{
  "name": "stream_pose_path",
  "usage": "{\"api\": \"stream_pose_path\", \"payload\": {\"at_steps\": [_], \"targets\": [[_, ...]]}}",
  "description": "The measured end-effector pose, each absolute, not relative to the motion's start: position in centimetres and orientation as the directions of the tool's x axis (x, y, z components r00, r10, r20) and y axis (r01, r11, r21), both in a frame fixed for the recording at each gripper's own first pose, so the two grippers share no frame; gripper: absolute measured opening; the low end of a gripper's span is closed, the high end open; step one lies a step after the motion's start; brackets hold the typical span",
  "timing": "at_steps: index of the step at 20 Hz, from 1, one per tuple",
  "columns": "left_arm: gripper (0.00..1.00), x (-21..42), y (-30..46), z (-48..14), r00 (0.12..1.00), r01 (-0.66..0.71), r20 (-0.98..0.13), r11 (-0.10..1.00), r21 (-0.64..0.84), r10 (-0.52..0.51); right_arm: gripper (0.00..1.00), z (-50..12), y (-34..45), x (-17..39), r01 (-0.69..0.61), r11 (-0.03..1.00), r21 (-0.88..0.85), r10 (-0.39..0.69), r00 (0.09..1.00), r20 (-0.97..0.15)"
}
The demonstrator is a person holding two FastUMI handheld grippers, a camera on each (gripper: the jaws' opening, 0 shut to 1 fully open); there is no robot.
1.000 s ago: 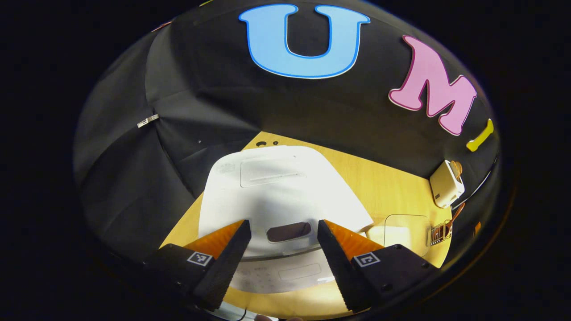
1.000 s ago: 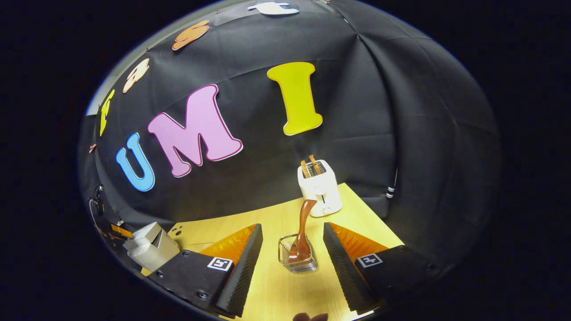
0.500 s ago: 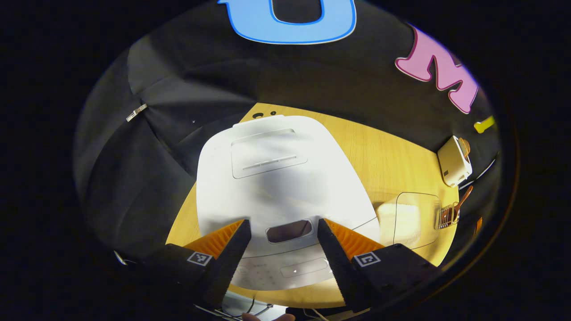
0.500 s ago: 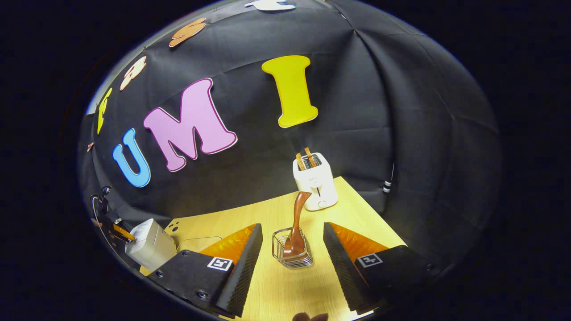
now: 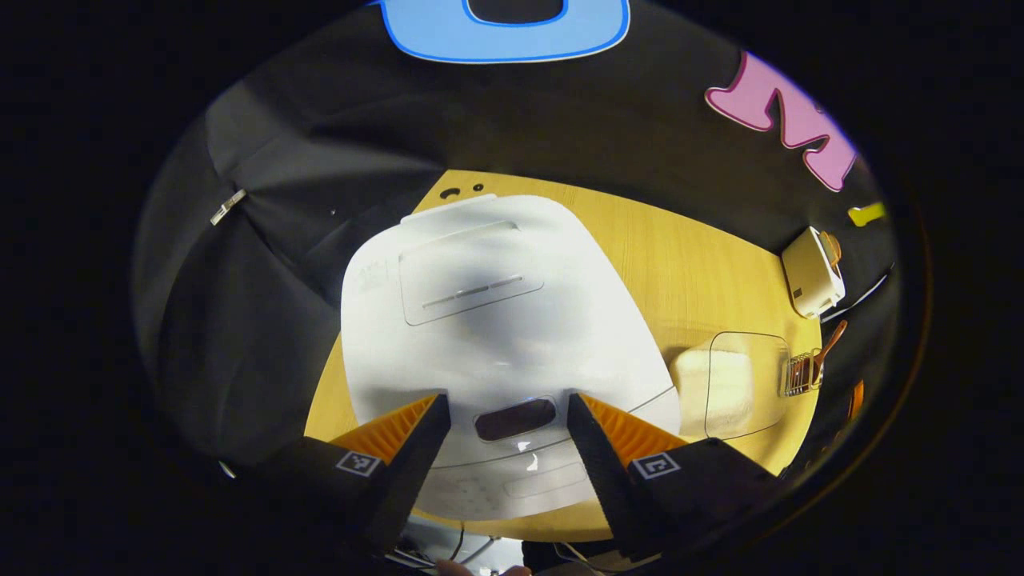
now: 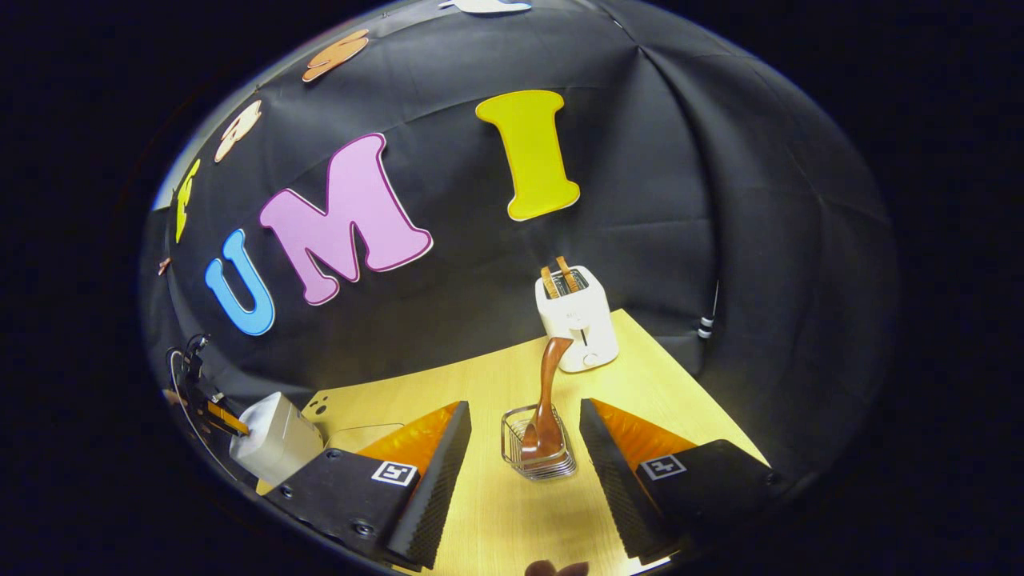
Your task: Close the left gripper, press the button to open the rice cooker; take a wooden spoon from the chopstick holder with the right hand, scoop a spoonful of rice and pour it into the rice cooker, then put the wooden spoon back into the chopstick holder.
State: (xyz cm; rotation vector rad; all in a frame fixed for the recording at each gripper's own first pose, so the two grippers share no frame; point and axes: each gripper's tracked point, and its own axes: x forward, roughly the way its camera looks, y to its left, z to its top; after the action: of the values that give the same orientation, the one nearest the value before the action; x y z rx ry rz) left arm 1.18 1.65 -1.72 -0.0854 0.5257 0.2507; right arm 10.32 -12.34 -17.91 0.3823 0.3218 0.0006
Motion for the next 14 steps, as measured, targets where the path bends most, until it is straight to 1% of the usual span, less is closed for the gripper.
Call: {"api": "stream_pose_path", "payload": {"at_steps": [2,4,6,7,8,10,11,12,14], "targets": [[0.99,1.0,1.4,-1.5,0.866,-0.251,-0.454,0.967,-0.033,0.209,0.85,-17.6,-12.2,10.4,0.054,0.93,0.363,0.063,0.951,-0.302],[1.0,0.8,1.0,-1.0,0.895,-0.236,-0.406,0.968,-0.081,0.184,0.85,-17.3,-11.9,10.3,0.047,0.933,0.357,0.067,0.952,-0.3],[0.97,0.6,0.2,-0.1,0.92,-0.219,-0.361,0.964,-0.149,0.153,0.85,-17.0,-11.6,10.3,0.041,0.934,0.354,0.071,0.953,-0.295],[0.94,0.4,0.2,0.5,0.93,-0.219,-0.335,0.961,-0.169,0.152,0.85,-16.8,-11.5,10.3,0.037,0.935,0.353,0.072,0.953,-0.293],[0.96,0.3,0.6,1.0,0.94,-0.22,-0.302,0.959,-0.178,0.159,0.85,-16.6,-11.4,10.2,0.035,0.936,0.35,0.073,0.954,-0.291],[0.96,-0.3,0.8,3.5,0.968,-0.202,-0.189,0.961,-0.189,0.166,0.85,-16.1,-11.1,10.0,0.026,0.938,0.346,0.077,0.956,-0.282],[0.96,-0.7,0.5,4.9,0.981,-0.176,-0.118,0.964,-0.201,0.155,0.85,-15.6,-10.9,10.0,0.018,0.939,0.343,0.081,0.959,-0.271],[0.96,-1.5,-0.3,6.5,0.99,-0.143,-0.041,0.967,-0.212,0.137,0.85,-14.7,-10.4,9.9,0.001,0.942,0.336,0.089,0.963,-0.253],[0.96,-3.6,-1.7,10.3,0.982,-0.067,0.159,0.976,-0.207,0.101,0.85,-12.4,-9.1,9.8,-0.044,0.949,0.312,0.111,0.973,-0.201]]}}
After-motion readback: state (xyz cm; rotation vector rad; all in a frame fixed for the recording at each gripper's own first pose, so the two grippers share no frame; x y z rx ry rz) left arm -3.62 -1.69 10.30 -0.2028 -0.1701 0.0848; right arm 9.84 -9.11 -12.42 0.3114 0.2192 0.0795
